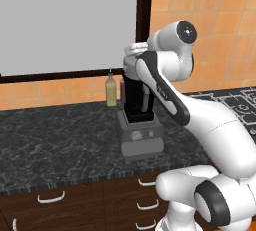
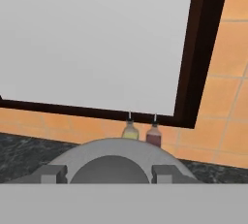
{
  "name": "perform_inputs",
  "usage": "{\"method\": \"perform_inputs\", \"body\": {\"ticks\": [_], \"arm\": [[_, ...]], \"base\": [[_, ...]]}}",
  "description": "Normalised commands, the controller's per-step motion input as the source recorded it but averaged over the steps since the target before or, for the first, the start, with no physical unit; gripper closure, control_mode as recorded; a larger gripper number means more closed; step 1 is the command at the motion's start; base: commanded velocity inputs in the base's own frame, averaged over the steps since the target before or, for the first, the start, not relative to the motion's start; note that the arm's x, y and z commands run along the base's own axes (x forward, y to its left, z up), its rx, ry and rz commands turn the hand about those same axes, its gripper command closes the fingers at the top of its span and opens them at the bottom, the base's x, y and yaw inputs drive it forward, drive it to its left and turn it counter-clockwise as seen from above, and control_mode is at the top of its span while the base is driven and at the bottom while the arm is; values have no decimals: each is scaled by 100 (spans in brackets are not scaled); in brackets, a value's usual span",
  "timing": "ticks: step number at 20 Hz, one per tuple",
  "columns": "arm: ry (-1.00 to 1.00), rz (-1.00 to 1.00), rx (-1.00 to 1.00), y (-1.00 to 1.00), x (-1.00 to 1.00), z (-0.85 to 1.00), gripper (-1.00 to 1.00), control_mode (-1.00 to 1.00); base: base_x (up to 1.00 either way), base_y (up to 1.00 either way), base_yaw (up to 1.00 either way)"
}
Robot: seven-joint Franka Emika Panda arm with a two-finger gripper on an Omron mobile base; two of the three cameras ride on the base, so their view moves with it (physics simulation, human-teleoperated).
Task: Close the lid blender by securely placing the lid on top.
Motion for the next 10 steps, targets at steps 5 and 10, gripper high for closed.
{"method": "perform_inputs", "body": {"ticks": [5,10], "arm": [[2,0,0,-3,0,0,100,-100],[0,0,0,-12,8,-18,100,-100]], "base": [[0,0,0],[0,0,0]]}}
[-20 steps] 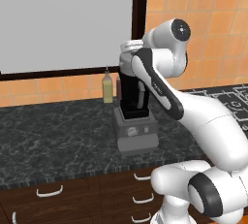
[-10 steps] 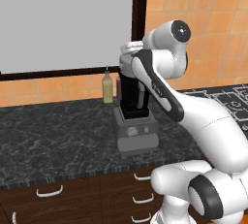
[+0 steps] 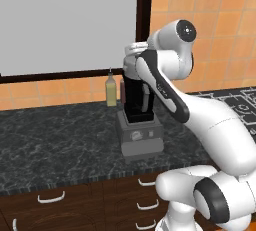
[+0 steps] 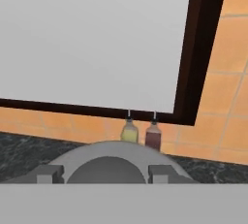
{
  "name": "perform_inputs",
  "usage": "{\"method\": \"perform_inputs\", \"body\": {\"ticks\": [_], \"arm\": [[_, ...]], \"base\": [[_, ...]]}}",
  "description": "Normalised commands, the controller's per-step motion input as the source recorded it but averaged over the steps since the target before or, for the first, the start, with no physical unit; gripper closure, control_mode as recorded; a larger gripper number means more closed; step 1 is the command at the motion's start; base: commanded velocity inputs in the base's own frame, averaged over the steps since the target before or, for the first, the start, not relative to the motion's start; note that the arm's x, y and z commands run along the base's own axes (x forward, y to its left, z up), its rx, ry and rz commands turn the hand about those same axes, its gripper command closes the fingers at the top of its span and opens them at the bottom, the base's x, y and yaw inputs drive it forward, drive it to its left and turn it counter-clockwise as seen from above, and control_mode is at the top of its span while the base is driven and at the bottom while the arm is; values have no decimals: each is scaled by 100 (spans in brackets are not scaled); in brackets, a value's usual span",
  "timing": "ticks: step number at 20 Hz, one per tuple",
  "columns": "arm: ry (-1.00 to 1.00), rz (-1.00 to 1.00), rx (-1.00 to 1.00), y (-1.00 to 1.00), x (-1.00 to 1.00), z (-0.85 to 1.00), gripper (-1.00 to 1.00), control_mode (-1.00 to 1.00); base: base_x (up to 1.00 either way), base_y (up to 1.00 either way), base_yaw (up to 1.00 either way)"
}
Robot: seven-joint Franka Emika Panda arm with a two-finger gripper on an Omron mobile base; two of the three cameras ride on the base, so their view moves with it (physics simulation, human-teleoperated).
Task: Close the lid blender by securely placing the lid on top.
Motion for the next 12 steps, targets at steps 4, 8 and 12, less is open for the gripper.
{"method": "perform_inputs", "body": {"ticks": [4,8,12], "arm": [[0,0,0,-14,21,-25,100,-100],[-3,0,0,-13,30,-19,100,-100],[-9,0,0,-11,26,-1,100,-100]], "base": [[0,0,0],[0,0,0],[0,0,0]]}}
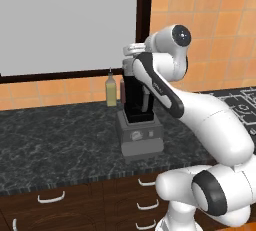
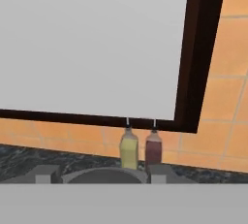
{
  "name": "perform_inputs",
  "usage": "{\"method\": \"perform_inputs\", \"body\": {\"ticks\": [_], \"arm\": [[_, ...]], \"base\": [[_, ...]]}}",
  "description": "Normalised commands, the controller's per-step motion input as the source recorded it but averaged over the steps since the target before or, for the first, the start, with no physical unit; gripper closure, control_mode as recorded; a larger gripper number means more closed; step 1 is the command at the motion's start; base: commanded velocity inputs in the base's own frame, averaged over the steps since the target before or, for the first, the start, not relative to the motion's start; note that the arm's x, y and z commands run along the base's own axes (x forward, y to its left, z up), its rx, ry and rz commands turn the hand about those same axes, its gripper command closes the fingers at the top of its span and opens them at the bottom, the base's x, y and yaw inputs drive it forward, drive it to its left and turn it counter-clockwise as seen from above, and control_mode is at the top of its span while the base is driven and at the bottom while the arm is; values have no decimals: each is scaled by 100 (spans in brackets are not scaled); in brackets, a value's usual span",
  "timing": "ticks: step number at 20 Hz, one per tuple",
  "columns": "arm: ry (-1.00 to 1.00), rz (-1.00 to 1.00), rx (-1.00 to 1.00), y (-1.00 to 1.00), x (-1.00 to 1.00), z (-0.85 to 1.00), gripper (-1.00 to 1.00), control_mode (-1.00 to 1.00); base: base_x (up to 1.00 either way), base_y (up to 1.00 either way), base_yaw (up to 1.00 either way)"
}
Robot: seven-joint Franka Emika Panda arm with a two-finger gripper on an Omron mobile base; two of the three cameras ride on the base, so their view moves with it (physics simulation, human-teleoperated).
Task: Close the lid blender by securely placing the lid on top.
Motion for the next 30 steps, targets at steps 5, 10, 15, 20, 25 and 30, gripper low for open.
{"method": "perform_inputs", "body": {"ticks": [5,10,15,20,25,30], "arm": [[-11,0,3,-6,13,5,100,-100],[-9,0,3,-6,2,15,100,-100],[-3,0,3,-2,0,38,100,-100],[-3,0,3,0,0,53,100,-100],[-11,0,2,0,0,40,100,-100],[-14,0,0,0,0,8,100,-100]], "base": [[0,0,0],[0,0,0],[0,0,0],[0,0,0],[0,0,0],[0,0,0]]}}
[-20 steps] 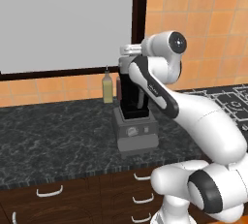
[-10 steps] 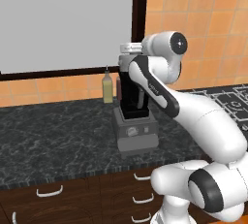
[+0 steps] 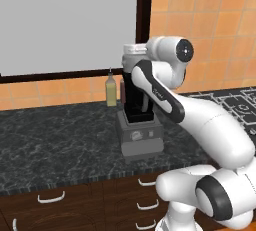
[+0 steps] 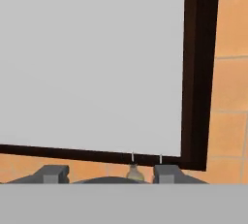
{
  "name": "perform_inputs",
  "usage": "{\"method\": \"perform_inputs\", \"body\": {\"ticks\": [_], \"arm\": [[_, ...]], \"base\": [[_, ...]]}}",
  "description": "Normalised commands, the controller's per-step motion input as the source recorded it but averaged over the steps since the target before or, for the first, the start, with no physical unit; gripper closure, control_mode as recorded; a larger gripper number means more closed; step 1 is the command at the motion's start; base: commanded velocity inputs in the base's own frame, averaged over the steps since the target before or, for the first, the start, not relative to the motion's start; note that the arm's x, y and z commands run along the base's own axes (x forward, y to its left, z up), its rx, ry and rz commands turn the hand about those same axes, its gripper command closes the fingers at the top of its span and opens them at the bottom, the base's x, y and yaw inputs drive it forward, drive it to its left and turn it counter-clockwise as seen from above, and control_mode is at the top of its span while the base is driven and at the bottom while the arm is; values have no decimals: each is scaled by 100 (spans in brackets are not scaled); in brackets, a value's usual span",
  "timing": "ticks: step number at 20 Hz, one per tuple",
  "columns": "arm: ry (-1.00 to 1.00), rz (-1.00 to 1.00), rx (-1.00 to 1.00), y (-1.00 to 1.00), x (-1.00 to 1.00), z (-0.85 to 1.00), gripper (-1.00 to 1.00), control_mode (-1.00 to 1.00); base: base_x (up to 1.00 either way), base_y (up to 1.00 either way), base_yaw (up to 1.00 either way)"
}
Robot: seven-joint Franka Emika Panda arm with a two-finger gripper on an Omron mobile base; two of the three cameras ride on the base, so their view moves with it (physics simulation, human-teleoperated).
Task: Close the lid blender by securely placing the lid on top.
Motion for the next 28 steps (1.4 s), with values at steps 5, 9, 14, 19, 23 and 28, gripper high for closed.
{"method": "perform_inputs", "body": {"ticks": [5,9,14,19,23,28], "arm": [[-12,0,0,-9,0,0,100,-100],[-10,0,0,-19,-11,-18,100,-100],[0,0,-4,-26,-30,-34,100,-100],[14,0,-13,-9,-30,-45,100,-100],[17,0,-10,0,-31,-35,100,-100],[3,0,-2,-6,-58,15,-100,-100]], "base": [[0,0,0],[0,0,0],[0,0,0],[0,0,0],[0,0,0],[0,0,0]]}}
